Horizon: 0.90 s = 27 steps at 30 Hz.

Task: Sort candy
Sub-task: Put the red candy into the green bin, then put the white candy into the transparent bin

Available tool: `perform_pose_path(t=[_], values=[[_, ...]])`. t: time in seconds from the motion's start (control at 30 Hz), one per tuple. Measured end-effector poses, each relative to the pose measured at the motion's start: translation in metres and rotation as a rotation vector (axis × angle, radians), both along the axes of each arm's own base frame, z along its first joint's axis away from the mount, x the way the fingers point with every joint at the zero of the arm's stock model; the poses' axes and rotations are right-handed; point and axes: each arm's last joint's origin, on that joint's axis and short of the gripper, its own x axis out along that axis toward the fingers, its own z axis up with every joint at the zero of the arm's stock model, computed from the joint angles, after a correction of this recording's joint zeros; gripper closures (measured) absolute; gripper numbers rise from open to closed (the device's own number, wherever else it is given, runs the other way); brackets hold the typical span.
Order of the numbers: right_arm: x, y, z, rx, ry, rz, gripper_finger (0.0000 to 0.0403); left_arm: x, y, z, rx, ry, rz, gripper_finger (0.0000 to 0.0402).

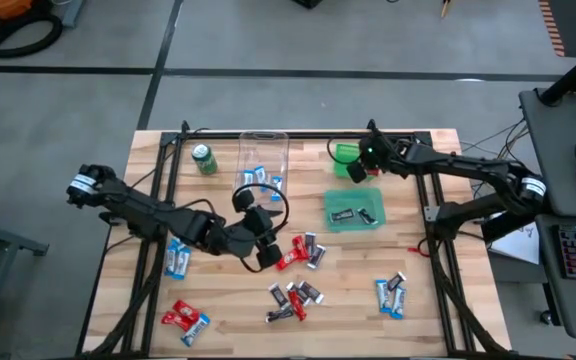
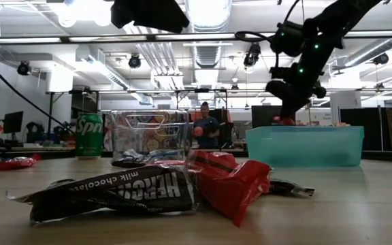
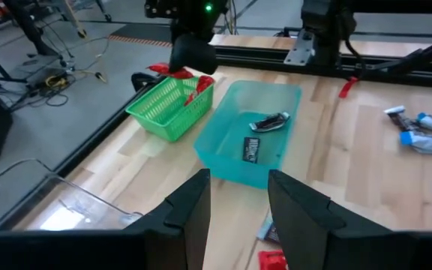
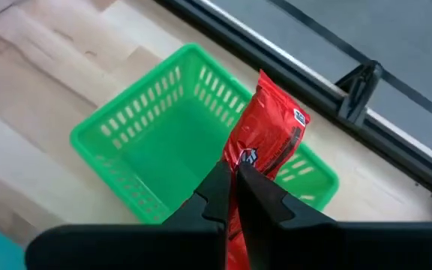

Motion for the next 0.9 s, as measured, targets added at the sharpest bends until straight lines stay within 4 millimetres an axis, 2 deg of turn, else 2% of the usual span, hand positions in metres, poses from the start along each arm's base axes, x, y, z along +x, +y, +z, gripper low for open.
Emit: perform_pose_path(t=[0.2,0.53,0.7,0.9], values=[[0.002,-0.001,-0.004,0.037,-0.003,0.027,0.0374,-0.001,-0.004,0.0,-0.039,-0.016,-0.005,0.0283],[0.009,-0.005,-0.015,0.046,0.028,0.039,0.0268,-0.005,-0.017,-0.003,-0.155,-0.026,-0.057,0.0283],[0.011,-0.001,-0.002,0.056,-0.042,0.067,0.024,-0.016,-0.032,-0.009,-0.273,0.024,-0.07,0.0283],[0.016,0.012,0.023,0.047,-0.152,0.155,0.0239,-0.039,-0.042,-0.026,-0.493,0.163,0.065,0.0283]])
